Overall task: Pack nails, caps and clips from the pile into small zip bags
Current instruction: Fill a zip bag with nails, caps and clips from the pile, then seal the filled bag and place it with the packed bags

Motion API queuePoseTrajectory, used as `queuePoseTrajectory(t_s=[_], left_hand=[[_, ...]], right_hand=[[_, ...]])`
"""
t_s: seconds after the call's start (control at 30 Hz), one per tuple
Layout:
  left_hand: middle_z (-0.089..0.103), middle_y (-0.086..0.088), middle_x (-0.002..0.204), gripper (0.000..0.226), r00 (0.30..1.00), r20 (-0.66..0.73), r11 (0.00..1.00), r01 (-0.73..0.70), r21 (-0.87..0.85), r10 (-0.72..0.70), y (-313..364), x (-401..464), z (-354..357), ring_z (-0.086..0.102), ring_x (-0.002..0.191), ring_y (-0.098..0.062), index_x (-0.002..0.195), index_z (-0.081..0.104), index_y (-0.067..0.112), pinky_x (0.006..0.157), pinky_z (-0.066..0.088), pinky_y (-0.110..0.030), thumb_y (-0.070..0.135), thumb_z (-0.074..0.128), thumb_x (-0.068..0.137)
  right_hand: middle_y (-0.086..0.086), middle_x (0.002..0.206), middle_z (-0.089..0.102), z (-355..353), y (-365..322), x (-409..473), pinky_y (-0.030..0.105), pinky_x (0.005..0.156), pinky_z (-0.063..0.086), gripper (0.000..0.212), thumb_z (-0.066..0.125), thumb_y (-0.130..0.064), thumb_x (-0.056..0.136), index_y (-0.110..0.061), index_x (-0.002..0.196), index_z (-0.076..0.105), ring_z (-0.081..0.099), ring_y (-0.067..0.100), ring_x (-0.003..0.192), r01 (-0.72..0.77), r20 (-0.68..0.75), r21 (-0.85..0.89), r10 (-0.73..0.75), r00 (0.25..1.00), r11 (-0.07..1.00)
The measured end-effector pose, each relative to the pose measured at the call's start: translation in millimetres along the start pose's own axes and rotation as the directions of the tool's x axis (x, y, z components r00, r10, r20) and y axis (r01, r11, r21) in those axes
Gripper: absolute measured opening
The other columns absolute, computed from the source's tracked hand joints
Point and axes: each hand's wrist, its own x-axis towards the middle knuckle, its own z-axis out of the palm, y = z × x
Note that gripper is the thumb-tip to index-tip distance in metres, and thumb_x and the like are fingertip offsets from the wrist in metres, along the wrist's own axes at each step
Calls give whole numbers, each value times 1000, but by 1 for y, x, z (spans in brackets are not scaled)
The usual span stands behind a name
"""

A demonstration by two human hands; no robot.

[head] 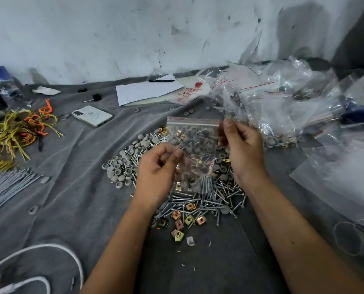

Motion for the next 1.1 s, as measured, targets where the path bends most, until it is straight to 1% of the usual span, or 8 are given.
queuePoseTrajectory(t_s=[0.1, 0.2, 0.43, 0.57, 0.67, 0.8, 0.93, 1.1], left_hand=[[62, 7, 58, 22, 993, -117, 999, -31, -36, 27, 5, -1, 9, 50, 47, -5, 85, 67, 7, 45, 40, -18, 11, 58, 104], [63, -3, 63, 21, 977, -211, 994, -28, -105, 5, 11, 6, 27, 55, 54, -20, 84, 68, 9, 54, 50, -35, 14, 60, 103], [76, -7, 79, 20, 978, -177, 990, 90, -109, -108, 23, 47, 118, 74, 70, -25, 84, 70, 17, 64, 63, -47, 17, 64, 103], [69, -2, 102, 19, 983, -172, 974, -24, 227, 64, 32, 66, 185, 69, 93, -15, 111, 59, 16, 89, 60, -44, 17, 71, 97], [57, -12, 126, 49, 936, 7, 741, -283, 609, 352, 30, 68, 215, 49, 118, -29, 131, 55, 14, 97, 46, -41, 11, 75, 86], [60, -8, 121, 44, 864, 439, 540, -500, 678, 249, 20, 67, 237, 47, 117, -30, 126, 67, 16, 93, 46, -43, 35, 74, 87], [63, -6, 121, 54, 882, 460, 532, -440, 724, 104, 12, 66, 240, 48, 119, -29, 125, 70, 18, 97, 45, -42, 55, 72, 86], [65, -7, 109, 23, 890, 380, 625, -449, 639, 251, 22, 48, 260, 52, 110, -28, 113, 74, 13, 90, 48, -40, 13, 70, 90]], right_hand=[[4, 91, 76, -3, -5, -5, 37, 76, 56, 44, 51, -62, 93, -25, 96, 75, 70, 18, 83, -36, 235, -49, 46, 971, 998], [-5, 93, 77, -7, -7, -6, 36, 84, 59, 28, 61, -55, 94, -32, 94, 75, 73, 12, 89, 54, 300, -240, 21, 954, 969], [-1, 71, 74, -72, -17, 26, 40, 68, 60, 21, 72, -30, 94, -15, 80, 78, 72, 17, 69, 99, -28, -392, -120, 992, 915], [3, 68, 73, -132, -21, 70, 42, 71, 58, 26, 74, -30, 91, -9, 75, 76, 72, 21, 69, -12, -204, -601, -139, 969, 799], [4, 83, 76, -165, -19, 91, 32, 76, 55, 22, 79, -35, 88, -13, 85, 77, 70, 19, 78, -106, -150, -835, -39, 988, 541], [-2, 85, 75, -197, -28, 87, 29, 74, 52, 13, 81, -33, 85, -20, 86, 77, 69, 15, 81, -147, -145, -892, 36, 989, 427], [-6, 77, 74, -232, -46, 69, 27, 65, 45, 10, 82, -32, 84, -25, 78, 78, 64, 10, 70, -149, -111, -947, 144, 983, 286], [5, 115, 72, -269, -62, 52, 40, 88, 55, 47, 87, -45, 76, -18, 111, 72, 67, 26, 101, -230, -218, -969, 124, 968, 94]])
